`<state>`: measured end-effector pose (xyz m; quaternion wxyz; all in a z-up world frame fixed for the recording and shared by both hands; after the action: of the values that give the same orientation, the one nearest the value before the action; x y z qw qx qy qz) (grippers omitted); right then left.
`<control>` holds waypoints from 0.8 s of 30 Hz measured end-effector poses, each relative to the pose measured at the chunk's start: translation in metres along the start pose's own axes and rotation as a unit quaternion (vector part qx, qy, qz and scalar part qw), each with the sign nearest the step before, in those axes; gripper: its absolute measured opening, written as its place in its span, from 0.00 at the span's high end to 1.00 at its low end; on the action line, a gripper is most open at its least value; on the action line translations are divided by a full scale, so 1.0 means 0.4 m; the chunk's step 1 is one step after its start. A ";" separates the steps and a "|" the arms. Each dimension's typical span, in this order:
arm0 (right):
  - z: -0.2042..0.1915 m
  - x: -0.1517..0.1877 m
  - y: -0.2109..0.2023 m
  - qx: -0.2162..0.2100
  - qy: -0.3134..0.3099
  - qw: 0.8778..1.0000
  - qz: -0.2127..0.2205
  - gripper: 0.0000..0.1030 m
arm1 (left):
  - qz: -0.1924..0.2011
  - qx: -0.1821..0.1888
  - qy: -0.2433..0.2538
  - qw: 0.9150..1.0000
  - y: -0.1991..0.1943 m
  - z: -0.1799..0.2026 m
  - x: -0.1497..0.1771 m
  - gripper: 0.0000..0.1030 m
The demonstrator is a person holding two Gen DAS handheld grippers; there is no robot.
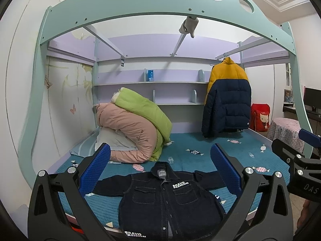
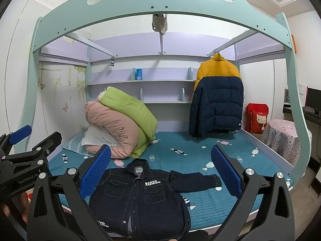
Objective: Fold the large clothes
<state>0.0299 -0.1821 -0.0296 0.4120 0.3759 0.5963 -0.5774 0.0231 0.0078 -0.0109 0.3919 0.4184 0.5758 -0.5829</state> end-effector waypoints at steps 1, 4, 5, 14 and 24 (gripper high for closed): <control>0.000 0.000 0.003 0.002 -0.001 1.000 -0.001 0.07 | -0.001 0.001 0.000 1.000 0.004 -0.001 0.001 0.03; 0.001 0.000 0.010 0.002 0.001 1.000 -0.003 0.07 | -0.007 0.003 0.002 1.000 0.018 -0.003 0.005 0.03; 0.001 0.003 0.010 0.002 0.001 1.000 -0.003 0.07 | -0.008 0.004 0.002 1.000 0.020 -0.004 0.005 0.03; 0.003 0.017 0.015 0.003 0.001 1.000 -0.004 0.07 | -0.010 0.005 0.004 1.000 0.025 -0.002 0.005 0.03; 0.005 0.028 0.022 0.003 0.003 1.000 -0.008 0.07 | -0.013 0.006 0.006 1.000 0.040 -0.001 0.011 0.03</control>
<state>0.0339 -0.1841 -0.0434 0.4047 0.3744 0.5986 -0.5811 0.0366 0.0080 -0.0203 0.3788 0.4167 0.5798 -0.5888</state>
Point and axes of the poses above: each gripper's, at about its wrist camera, not at the fingertips, and y roughly the way its jaws point, z to its right, x to its underside, the point moved 1 cm from there along y, roughly the way its jaws point, and after that the axes turned 9 degrees about -z, right-handed, at the moved point
